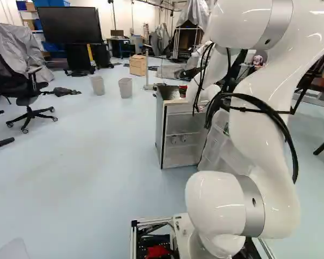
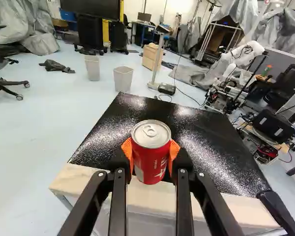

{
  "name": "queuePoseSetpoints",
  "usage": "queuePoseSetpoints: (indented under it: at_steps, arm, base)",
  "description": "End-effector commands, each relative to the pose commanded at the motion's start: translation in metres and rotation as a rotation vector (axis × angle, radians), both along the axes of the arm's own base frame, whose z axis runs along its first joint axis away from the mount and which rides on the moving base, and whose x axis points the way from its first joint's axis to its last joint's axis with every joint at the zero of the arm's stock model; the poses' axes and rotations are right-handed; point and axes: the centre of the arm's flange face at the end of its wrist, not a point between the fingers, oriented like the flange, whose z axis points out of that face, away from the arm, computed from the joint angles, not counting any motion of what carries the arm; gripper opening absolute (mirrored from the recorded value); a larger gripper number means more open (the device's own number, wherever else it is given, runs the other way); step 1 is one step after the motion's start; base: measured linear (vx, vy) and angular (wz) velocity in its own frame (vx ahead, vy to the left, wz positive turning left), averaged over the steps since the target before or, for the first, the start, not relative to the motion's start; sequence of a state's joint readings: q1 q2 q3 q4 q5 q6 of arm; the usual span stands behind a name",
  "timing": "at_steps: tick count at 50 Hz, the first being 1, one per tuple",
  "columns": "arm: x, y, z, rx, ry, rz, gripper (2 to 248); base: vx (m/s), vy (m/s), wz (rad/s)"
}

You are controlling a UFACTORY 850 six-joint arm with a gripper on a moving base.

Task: Grab a drink from the fridge

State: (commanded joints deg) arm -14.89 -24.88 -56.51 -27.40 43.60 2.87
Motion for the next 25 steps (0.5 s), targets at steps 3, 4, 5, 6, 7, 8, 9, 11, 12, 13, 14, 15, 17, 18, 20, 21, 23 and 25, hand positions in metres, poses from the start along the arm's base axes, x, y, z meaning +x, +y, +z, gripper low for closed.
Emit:
queuePoseSetpoints:
  at_steps: [3,4,5,6,7,8,9,11,12,13,14,15,17,18,20,21,23,25]
  arm:
    - [0.004,0.0,-0.002,0.0,0.0,0.001,93]
    - [0.005,0.0,-0.003,0.0,0.0,0.002,93]
    - [0.007,0.0,-0.003,0.0,0.001,0.002,93]
    - [0.008,-0.001,-0.004,0.0,0.001,0.002,93]
    - [0.009,-0.001,-0.006,0.001,0.002,0.003,93]
    - [0.01,-0.001,-0.007,0.001,0.003,0.003,93]
    - [0.01,-0.001,-0.007,0.001,0.004,0.003,93]
    - [0.012,-0.001,-0.009,0.001,0.005,0.004,93]
    - [0.012,-0.001,-0.009,0.001,0.006,0.004,93]
    - [0.012,-0.001,-0.01,0.002,0.006,0.004,93]
    - [0.012,-0.001,-0.01,0.002,0.006,0.004,93]
    - [0.013,-0.001,-0.01,0.002,0.006,0.004,93]
    - [0.013,-0.001,-0.01,0.002,0.007,0.004,93]
    - [0.013,-0.001,-0.01,0.002,0.007,0.004,93]
    - [0.013,-0.001,-0.011,0.002,0.007,0.004,93]
    - [0.013,-0.001,-0.011,0.002,0.007,0.004,93]
    - [0.013,-0.001,-0.011,0.002,0.007,0.004,93]
    - [0.013,-0.001,-0.011,0.002,0.007,0.004,93]
  base:
    - [0.0,0.0,0.0]
    - [0.0,0.0,0.0]
    - [0.0,0.0,0.0]
    - [0.0,0.0,0.0]
    - [0.0,0.0,0.0]
    - [0.0,0.0,0.0]
    - [0.0,0.0,0.0]
    - [0.0,0.0,0.0]
    - [0.0,0.0,0.0]
    - [0.0,0.0,0.0]
    - [0.0,0.0,0.0]
    - [0.0,0.0,0.0]
    - [0.0,0.0,0.0]
    - [0.0,0.0,0.0]
    - [0.0,0.0,0.0]
    - [0.0,0.0,0.0]
    - [0.0,0.0,0.0]
    - [0.0,0.0,0.0]
